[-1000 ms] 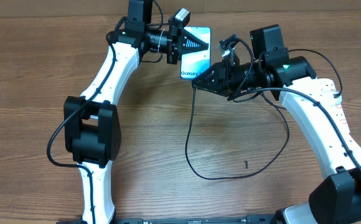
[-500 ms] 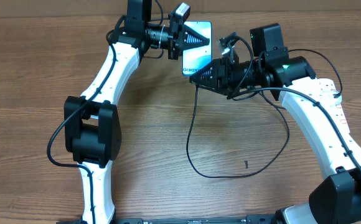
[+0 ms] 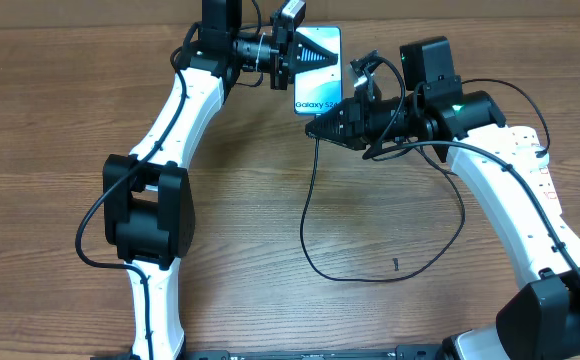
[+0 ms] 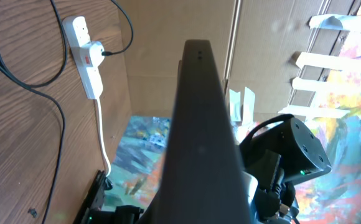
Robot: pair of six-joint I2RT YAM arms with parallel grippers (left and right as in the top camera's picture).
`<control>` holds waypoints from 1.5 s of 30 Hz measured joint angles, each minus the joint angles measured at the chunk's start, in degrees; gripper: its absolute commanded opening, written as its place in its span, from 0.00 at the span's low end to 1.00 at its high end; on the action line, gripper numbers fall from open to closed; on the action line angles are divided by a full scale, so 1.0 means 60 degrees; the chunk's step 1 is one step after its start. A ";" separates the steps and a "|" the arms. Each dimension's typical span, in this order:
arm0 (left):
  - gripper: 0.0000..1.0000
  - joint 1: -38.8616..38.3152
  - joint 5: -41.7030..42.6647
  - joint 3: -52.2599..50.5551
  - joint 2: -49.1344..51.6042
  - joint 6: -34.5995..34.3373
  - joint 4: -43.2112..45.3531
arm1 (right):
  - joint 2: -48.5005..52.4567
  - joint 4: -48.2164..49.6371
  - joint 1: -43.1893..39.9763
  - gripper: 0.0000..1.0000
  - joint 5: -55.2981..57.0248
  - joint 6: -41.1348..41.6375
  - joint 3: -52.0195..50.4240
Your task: Plug charger to phone and switch on socket
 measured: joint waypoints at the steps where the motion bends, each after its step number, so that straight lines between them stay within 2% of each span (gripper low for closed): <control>1: 0.04 0.0000 0.0000 0.0000 0.0000 0.0000 0.0007 | 0.0000 0.0000 -0.0004 0.04 -0.0015 0.0000 0.0000; 29: 0.04 -0.0007 0.0138 0.0000 0.0000 0.0073 -0.0127 | 0.0000 0.0219 0.0000 0.04 -0.0149 0.0157 -0.0018; 30: 0.04 -0.0007 0.0138 0.0000 0.0000 0.0073 -0.0124 | 0.0000 0.0237 0.0000 0.09 -0.0153 0.0171 -0.0018; 31: 0.04 -0.0007 0.0135 0.0000 0.0000 0.0073 -0.0124 | 0.0000 0.0248 0.0000 0.36 -0.0160 0.0193 -0.0018; 32: 0.04 -0.0007 0.0109 0.0000 0.0000 0.0084 -0.0124 | 0.0000 0.0270 0.0000 0.71 -0.0160 0.0215 -0.0018; 33: 0.04 -0.0011 0.0058 0.0000 0.0000 0.0138 -0.0127 | 0.0000 0.0339 0.0000 0.89 -0.0215 0.0211 -0.0018; 34: 0.04 -0.0025 0.0011 0.0000 0.0000 0.0229 -0.0127 | -0.0011 0.0386 0.0007 1.00 -0.0270 0.0215 -0.0018; 41: 0.04 -0.0459 0.0514 0.0000 0.0000 0.0488 -0.0244 | -0.0029 -0.0164 -0.0382 1.00 -0.0047 -0.0361 -0.0018; 45: 0.04 -0.0667 0.0637 0.0000 0.0000 0.0871 -0.0823 | -0.0029 -0.0474 -0.0933 0.99 -0.0004 -0.0943 -0.0018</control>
